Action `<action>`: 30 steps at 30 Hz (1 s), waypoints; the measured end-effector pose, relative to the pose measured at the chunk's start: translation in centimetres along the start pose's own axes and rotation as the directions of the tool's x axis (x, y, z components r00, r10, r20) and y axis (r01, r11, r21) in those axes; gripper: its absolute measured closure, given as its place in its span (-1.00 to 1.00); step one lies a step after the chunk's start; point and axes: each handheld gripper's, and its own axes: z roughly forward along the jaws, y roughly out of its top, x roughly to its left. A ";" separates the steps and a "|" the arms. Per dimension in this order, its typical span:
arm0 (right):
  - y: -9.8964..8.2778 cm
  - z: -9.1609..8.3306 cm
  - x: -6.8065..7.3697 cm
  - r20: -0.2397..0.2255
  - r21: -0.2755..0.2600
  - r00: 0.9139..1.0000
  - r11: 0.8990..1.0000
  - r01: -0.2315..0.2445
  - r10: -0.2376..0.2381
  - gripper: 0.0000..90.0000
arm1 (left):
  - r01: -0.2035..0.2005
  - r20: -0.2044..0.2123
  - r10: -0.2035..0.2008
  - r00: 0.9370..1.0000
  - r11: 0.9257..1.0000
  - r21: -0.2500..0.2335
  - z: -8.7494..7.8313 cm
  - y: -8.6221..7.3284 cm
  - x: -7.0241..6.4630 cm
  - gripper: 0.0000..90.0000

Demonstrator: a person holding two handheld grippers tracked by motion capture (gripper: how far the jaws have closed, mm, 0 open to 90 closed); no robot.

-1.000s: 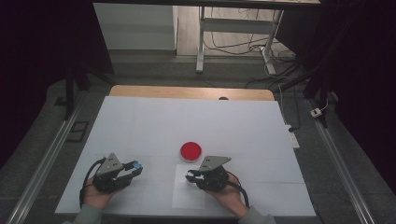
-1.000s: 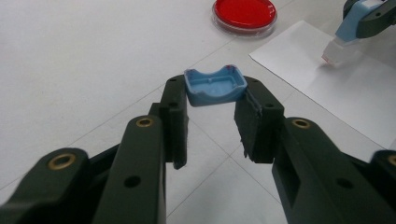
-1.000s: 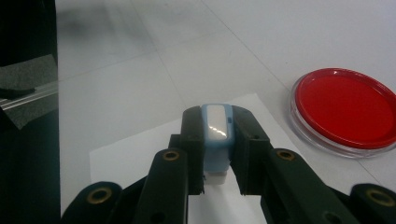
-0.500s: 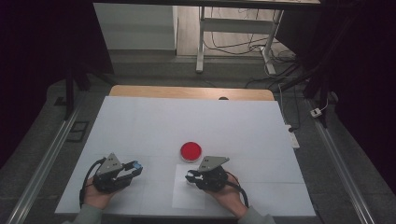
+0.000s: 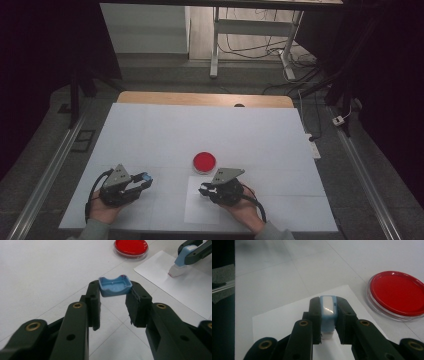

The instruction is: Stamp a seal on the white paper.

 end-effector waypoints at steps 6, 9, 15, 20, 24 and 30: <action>0.0 0.0 0.0 0.000 -0.001 1.000 1.000 0.005 -0.005 0.67 | 0.000 0.000 0.000 1.000 1.000 0.000 0.0 0.0 0.0 0.44; -0.1 0.0 0.0 0.000 0.000 1.000 1.000 0.005 -0.005 0.67 | 0.000 0.000 0.000 1.000 1.000 0.000 0.0 0.0 0.0 0.44; -0.1 0.0 0.1 0.003 0.004 1.000 1.000 0.005 -0.005 0.67 | -0.002 0.002 0.002 1.000 1.000 0.000 0.0 0.0 -0.1 0.44; -0.2 0.2 0.1 0.007 0.018 1.000 1.000 0.006 -0.006 0.67 | -0.003 0.002 0.003 1.000 1.000 0.001 0.0 0.0 -0.1 0.44; -0.3 0.2 0.1 0.007 0.019 1.000 1.000 0.012 -0.012 0.67 | -0.004 0.003 0.004 1.000 1.000 0.002 0.0 0.0 -0.1 0.44; -0.4 0.3 0.1 0.006 0.013 1.000 1.000 0.015 -0.015 0.68 | -0.004 0.002 0.004 1.000 1.000 0.002 0.0 0.0 -0.1 0.44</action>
